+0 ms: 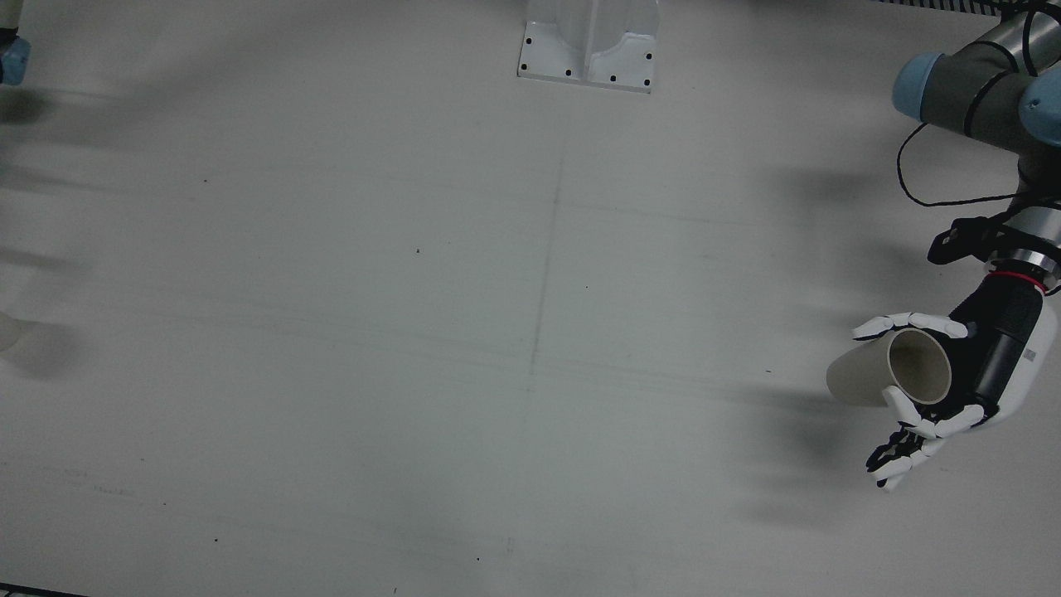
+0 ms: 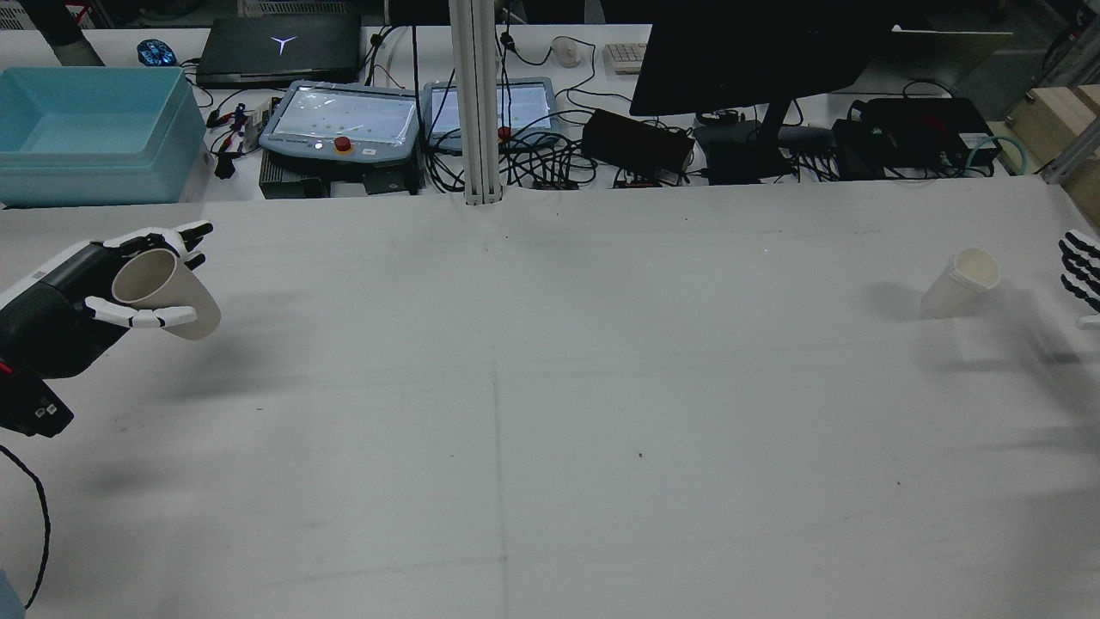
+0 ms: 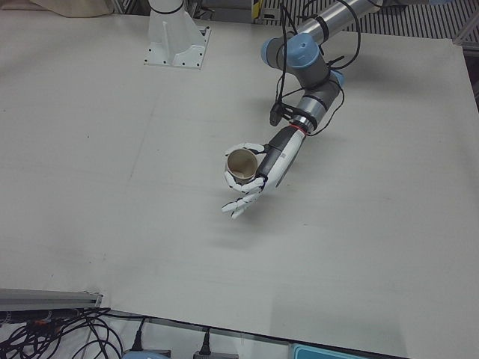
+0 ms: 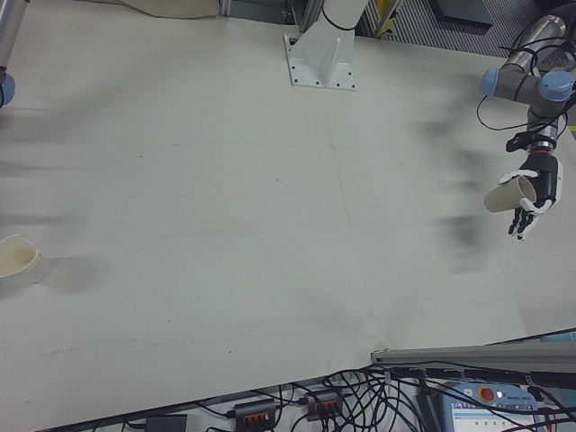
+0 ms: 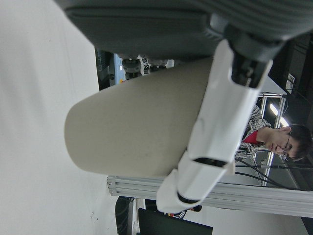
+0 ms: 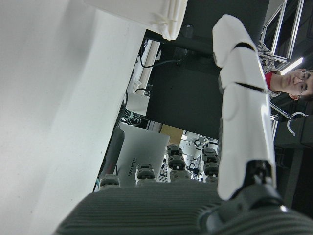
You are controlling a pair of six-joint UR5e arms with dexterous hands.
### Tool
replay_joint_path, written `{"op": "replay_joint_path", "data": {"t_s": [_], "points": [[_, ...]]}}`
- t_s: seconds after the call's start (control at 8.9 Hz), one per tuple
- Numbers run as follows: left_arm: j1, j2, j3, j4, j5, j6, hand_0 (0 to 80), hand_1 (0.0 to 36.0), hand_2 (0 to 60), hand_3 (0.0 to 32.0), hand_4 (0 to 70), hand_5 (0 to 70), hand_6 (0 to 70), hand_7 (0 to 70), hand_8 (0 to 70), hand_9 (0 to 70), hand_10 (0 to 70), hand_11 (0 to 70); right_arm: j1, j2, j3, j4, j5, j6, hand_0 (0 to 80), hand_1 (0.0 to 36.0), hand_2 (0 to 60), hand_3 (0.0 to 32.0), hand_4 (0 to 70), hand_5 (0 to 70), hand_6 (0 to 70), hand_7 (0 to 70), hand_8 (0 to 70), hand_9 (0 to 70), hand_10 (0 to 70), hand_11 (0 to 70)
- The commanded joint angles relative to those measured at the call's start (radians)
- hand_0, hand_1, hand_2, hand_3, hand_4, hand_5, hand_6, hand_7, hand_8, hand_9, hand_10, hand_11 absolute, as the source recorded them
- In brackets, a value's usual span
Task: Pour water
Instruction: 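Reach the right hand to the white cup and grasp it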
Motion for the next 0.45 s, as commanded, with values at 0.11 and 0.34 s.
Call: {"op": "replay_joint_path", "data": {"t_s": [0.11, 0.34], "points": [[0.0, -0.003, 0.0, 0.002, -0.001, 0.0, 80.0, 36.0, 60.0, 0.0, 58.8, 70.0, 16.7, 15.3, 10.9, 5.8, 6.3, 12.9, -0.023, 0.023, -0.013, 0.009, 0.002, -0.023, 62.0, 30.3, 9.5, 0.0, 0.0, 9.1, 8.1, 0.0, 0.6, 0.0, 0.0, 0.0], [0.0, -0.003, 0.0, 0.002, -0.001, 0.0, 80.0, 36.0, 60.0, 0.0, 58.8, 70.0, 16.8, 15.4, 10.9, 5.8, 6.3, 12.9, -0.044, 0.047, -0.013, 0.007, 0.002, -0.042, 62.0, 30.4, 10.4, 0.0, 0.0, 9.5, 10.3, 0.0, 1.0, 0.0, 0.0, 0.0]]}}
